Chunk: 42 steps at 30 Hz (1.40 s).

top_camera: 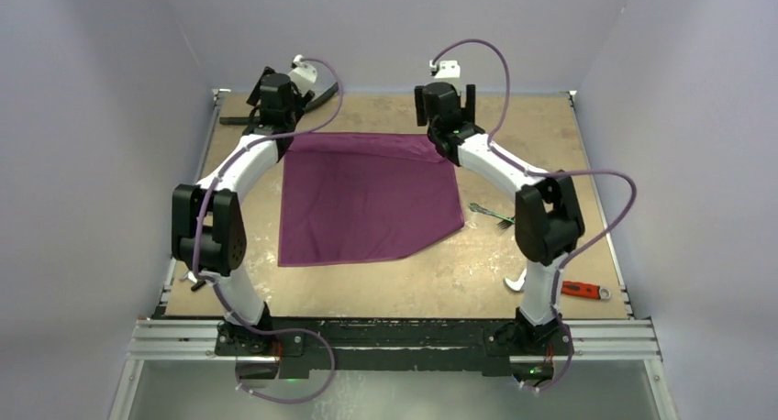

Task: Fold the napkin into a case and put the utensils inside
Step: Pick up the flattened napkin from the center of the board.

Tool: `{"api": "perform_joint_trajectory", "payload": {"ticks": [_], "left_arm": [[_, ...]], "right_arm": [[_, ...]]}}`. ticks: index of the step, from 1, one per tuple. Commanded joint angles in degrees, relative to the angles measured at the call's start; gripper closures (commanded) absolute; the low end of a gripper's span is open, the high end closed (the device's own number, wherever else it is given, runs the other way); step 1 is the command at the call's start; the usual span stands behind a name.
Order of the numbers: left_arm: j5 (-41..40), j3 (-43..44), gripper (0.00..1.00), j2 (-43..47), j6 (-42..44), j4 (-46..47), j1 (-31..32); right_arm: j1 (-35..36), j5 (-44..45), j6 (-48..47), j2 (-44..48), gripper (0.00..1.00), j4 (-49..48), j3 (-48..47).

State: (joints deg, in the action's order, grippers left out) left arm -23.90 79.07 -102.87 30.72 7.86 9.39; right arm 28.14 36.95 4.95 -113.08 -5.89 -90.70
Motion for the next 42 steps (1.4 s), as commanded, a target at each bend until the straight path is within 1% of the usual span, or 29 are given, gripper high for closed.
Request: {"api": "perform_joint_trajectory", "payload": {"ticks": [1, 3, 5, 6, 8, 11, 14, 16, 18, 20, 22, 25, 28, 30, 33, 37, 40, 42], "left_arm": [[15.9, 1.1, 0.26, 7.8, -0.3, -24.3, -0.1], [24.0, -4.2, 0.25, 13.0, 1.4, -33.4, -0.1], [30.1, -12.2, 0.25, 19.7, 5.2, -35.9, -0.1], [32.2, -15.8, 0.25, 22.9, 7.0, -36.9, -0.1], [36.3, -21.5, 0.25, 27.6, 9.6, -39.8, 0.2], [40.3, -25.2, 0.26, 30.6, 11.5, -45.7, 2.1], [42.9, -28.6, 0.26, 32.6, 11.5, -47.0, 4.1], [43.0, -31.5, 0.25, 33.4, 13.0, -46.5, 5.0], [42.6, -32.6, 0.23, 32.9, 14.9, -47.6, 5.3], [42.0, -32.7, 0.22, 32.0, 17.6, -50.8, 5.3], [41.2, -33.4, 0.21, 32.8, 21.0, -53.9, 5.2], [40.8, -36.4, 0.18, 36.0, 26.5, -56.0, 5.2], [39.9, -37.5, 0.17, 35.6, 27.3, -55.5, 5.2], [39.5, -37.6, 0.17, 34.3, 27.6, -55.9, 5.2], [38.7, -39.8, 0.17, 33.6, 28.2, -53.7, 5.2], [35.3, -42.7, 0.19, 31.3, 28.1, -49.1, 5.2], [32.2, -43.6, 0.22, 28.3, 27.9, -46.5, 4.9], [31.6, -43.7, 0.24, 27.0, 28.0, -45.1, 4.1]], "right_arm": [[2.5, 4.5, 4.4, 11.6, 0.05, 4.0, 5.4], [5.5, 3.1, 4.9, 16.2, 0.09, 3.1, 12.4], [8.0, -0.1, 7.8, 19.1, 0.14, 3.6, 18.3], [8.4, -3.2, 9.4, 19.9, 0.17, 4.3, 20.4], [8.6, -8.7, 13.2, 19.4, 0.21, 5.1, 23.5], [9.7, -13.7, 16.0, 18.8, 0.26, 5.6, 25.6], [11.7, -15.1, 16.8, 20.1, 0.25, 3.8, 29.1], [10.9, -17.3, 16.8, 18.8, 0.19, 4.4, 28.5], [8.6, -20.1, 16.8, 16.1, 0.19, 7.4, 24.8], [8.9, -19.7, 16.7, 16.3, 0.18, 8.2, 24.7], [11.1, -18.8, 16.6, 19.5, 0.13, 9.1, 27.8], [12.9, -16.2, 20.8, 25.4, 0.08, 15.2, 33.4], [13.0, -16.5, 27.6, 32.0, 0.05, 21.3, 39.5], [12.9, -19.1, 30.2, 36.0, 0.04, 24.1, 43.0], [12.8, -21.4, 31.1, 38.2, 0.02, 24.4, 46.2], [11.5, -23.3, 31.0, 35.2, 0.01, 22.4, 47.4], [10.6, -22.7, 31.2, 33.1, 0.01, 19.6, 47.8], [10.0, -22.0, 31.2, 31.8, 0.02, 18.5, 47.7]]}}
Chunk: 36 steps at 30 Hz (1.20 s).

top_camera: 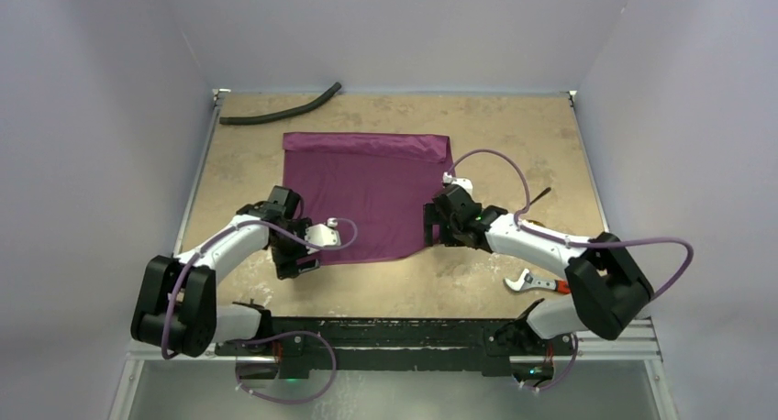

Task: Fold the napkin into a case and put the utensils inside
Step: Pick up the flattened napkin from the center of the board, then fold and flatten the napkin at the center of the board.

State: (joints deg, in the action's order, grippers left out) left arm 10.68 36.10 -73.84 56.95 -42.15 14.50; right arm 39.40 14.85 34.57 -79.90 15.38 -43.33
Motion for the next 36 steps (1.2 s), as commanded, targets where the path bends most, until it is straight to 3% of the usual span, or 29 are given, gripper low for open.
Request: {"api": "perform_joint_trajectory", "payload": {"ticks": [1, 5, 8, 10, 11, 13, 15, 21, 28, 36], "left_arm": [[-3.1, -0.7, 0.25, -2.4, 1.8, 5.6, -1.4], [-3.3, -0.3, 0.38, -4.1, 1.3, 7.9, -1.7], [-3.5, 1.0, 0.65, -6.2, 0.1, 9.1, -1.8], [-4.0, 2.5, 0.94, -8.0, -0.8, 9.9, -2.0], [-4.4, 3.7, 1.0, -8.9, -1.5, 10.3, -2.2], [-4.1, 6.0, 1.0, -10.2, -2.9, 10.9, -3.0], [-3.0, 8.2, 1.0, -10.4, -3.9, 11.1, -3.9], [-1.1, 14.3, 1.0, -7.7, -4.3, 8.6, -4.1], [-0.4, 24.3, 1.0, -1.4, -5.6, 5.8, -4.1], [-4.7, 39.3, 1.0, 2.3, -12.0, 16.5, -4.1]], "right_arm": [[-1.4, 0.8, 1.7, -1.8, 0.02, -3.2, 0.1], [-2.0, 2.0, 2.3, -4.4, 0.06, -4.9, -1.9], [-2.0, 3.2, 2.0, -6.5, 0.19, -7.7, -2.9], [-2.0, 3.8, 1.7, -6.8, 0.38, -9.3, -3.1], [-2.0, 4.2, 1.4, -6.8, 0.5, -9.6, -3.3], [-2.0, 5.1, 0.8, -6.3, 0.8, -9.2, -4.1], [-2.0, 6.3, -0.2, -5.4, 1.0, -8.1, -4.8], [-2.0, 7.7, -2.9, -2.0, 1.0, -3.6, -7.4], [-2.0, 10.1, -6.9, 1.0, 1.0, 1.2, -17.3], [-2.0, 13.9, -12.8, 3.2, 1.0, 5.7, -32.8]]}}
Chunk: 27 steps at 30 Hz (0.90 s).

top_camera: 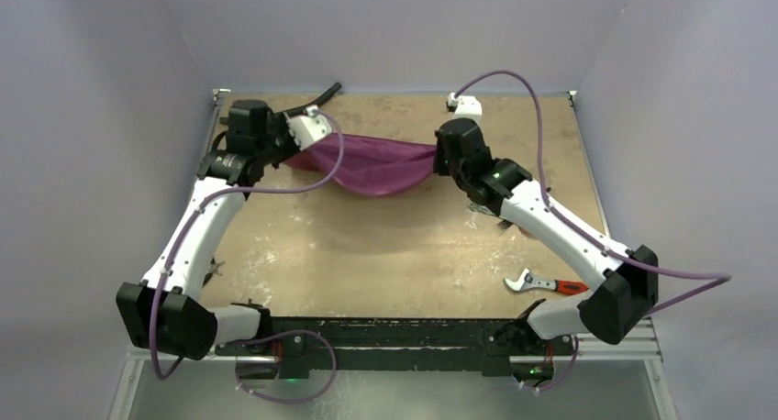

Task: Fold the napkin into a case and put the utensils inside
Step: Fold and flatten the napkin at the center of the board.

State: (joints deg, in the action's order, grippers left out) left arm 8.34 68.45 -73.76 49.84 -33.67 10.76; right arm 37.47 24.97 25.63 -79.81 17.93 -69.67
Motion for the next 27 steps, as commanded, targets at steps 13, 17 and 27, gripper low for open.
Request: {"api": "perform_joint_trajectory", "payload": {"ticks": [13, 17, 27], "left_arm": [[-0.6, 1.4, 1.0, 11.8, -3.5, -5.0, -0.1], [-3.4, 1.8, 1.0, 12.1, -7.0, 4.0, -0.1], [-8.1, 19.6, 1.0, -8.5, -16.3, 20.3, -0.1]], "right_arm": [[0.6, -5.5, 0.9, 12.2, 1.0, 7.7, 5.0], [0.3, -3.5, -1.5, 10.0, 1.0, 10.3, -5.0], [-6.1, -3.5, -8.8, -7.0, 1.0, 5.0, -26.9]]}}
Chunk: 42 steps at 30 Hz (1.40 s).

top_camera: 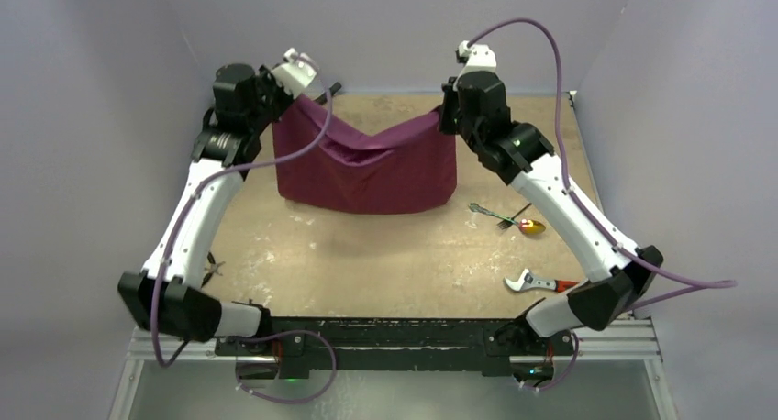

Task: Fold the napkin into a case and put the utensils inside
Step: Fold and flatten the napkin at the center of the board.

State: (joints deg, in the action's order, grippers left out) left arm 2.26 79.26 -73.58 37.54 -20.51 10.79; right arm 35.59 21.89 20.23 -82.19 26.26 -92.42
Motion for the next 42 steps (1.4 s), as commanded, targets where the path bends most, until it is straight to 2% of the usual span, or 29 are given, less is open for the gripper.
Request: {"api": "perform_joint_trajectory", "payload": {"ticks": [1, 5, 11, 14, 16, 19, 24, 28, 33, 38, 42], "left_arm": [[-2.2, 10.4, 1.0, -11.0, -4.0, 8.5, -0.2], [-5.3, 21.2, 1.0, -20.2, -4.2, 11.5, -0.1], [-7.0, 40.4, 1.0, -29.5, -4.2, 8.4, 0.6], [-7.7, 43.8, 1.0, -28.7, -3.7, 7.9, 0.8], [-6.9, 42.7, 1.0, -26.0, -3.7, 6.2, 0.8], [-4.4, 33.6, 1.0, -18.5, -2.3, 4.1, 0.8], [-0.6, 10.9, 1.0, -3.4, 2.8, -3.1, 0.8], [1.7, -5.5, 1.0, 8.1, 7.4, -13.2, 0.9], [6.6, -20.7, 1.0, 19.3, 7.7, -26.8, 0.8], [9.2, -30.0, 1.0, 26.4, 8.9, -36.3, 0.8], [9.5, -30.9, 1.0, 28.4, 12.3, -43.0, 0.8]], "right_arm": [[-5.2, -0.8, -3.9, -5.9, 1.0, -4.7, -5.0], [-7.6, -1.7, -5.5, -11.6, 1.0, -8.5, -11.0], [-8.4, -1.8, -8.3, -19.8, 1.0, -5.9, -28.3], [-8.4, -2.2, -8.7, -19.5, 1.0, -4.9, -31.2], [-8.5, -2.6, -8.6, -17.1, 1.0, -5.6, -28.5], [-8.4, -3.8, -6.7, -11.0, 1.0, -8.1, -18.6], [-7.3, -8.8, -3.1, 0.0, 1.0, -9.0, 1.9], [-1.7, -10.5, 1.9, 8.8, 1.0, -6.8, 19.7], [4.6, -13.5, 10.4, 15.5, 1.0, -2.5, 39.9], [6.5, -17.8, 16.5, 23.5, 1.0, 2.3, 48.3], [7.7, -20.6, 18.4, 23.4, 1.0, 5.0, 49.5]]}}
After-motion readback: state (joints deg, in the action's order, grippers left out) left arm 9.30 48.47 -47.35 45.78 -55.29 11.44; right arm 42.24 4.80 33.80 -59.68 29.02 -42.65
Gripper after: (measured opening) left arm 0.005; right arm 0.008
